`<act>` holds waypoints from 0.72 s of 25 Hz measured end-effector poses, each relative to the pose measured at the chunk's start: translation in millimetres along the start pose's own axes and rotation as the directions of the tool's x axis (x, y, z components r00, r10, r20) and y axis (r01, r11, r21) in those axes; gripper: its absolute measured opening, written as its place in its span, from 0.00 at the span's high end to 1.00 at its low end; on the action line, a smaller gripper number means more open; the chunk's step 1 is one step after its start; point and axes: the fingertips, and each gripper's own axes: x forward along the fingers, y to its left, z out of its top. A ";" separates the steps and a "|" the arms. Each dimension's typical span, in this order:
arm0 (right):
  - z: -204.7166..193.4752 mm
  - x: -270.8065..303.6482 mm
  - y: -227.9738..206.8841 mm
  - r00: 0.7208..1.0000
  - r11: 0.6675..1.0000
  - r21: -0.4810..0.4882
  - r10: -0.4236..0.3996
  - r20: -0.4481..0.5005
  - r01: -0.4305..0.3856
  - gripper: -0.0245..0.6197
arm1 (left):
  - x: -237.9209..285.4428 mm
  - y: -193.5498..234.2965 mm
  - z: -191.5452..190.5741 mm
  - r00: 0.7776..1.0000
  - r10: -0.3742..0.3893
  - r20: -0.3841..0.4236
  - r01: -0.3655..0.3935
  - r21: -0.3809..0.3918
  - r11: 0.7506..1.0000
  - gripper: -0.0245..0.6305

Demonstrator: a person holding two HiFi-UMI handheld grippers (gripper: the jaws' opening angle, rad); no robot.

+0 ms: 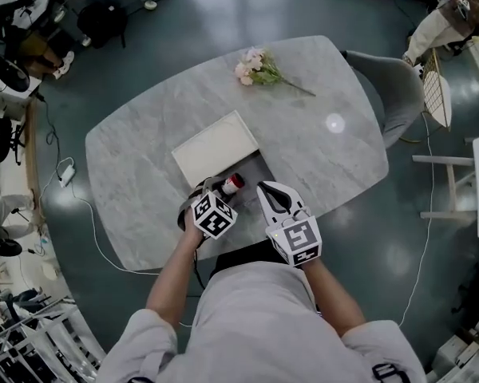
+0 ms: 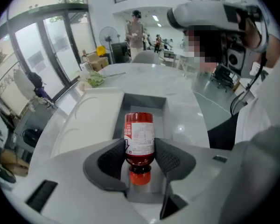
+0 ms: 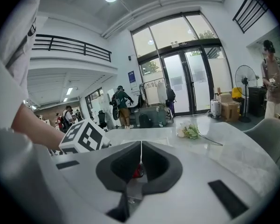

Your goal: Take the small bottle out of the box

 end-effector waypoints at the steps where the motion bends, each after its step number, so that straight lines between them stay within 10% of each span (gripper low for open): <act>1: -0.6 2.4 1.6 1.000 1.000 -0.006 0.008 -0.003 -0.008 0.92 | -5.3 1.4 2.6 0.999 0.013 0.029 -0.012 -0.051 0.999 0.64; 7: 2.6 25.4 13.4 0.998 0.998 -0.019 0.062 -0.027 -0.063 0.92 | -40.5 16.4 14.8 0.975 0.122 0.186 -0.053 -0.337 0.940 0.64; 18: 12.1 56.8 42.4 0.989 0.989 -0.049 0.138 -0.047 -0.141 0.92 | -116.2 45.5 -0.5 0.847 0.432 0.311 -0.130 -0.665 0.735 0.64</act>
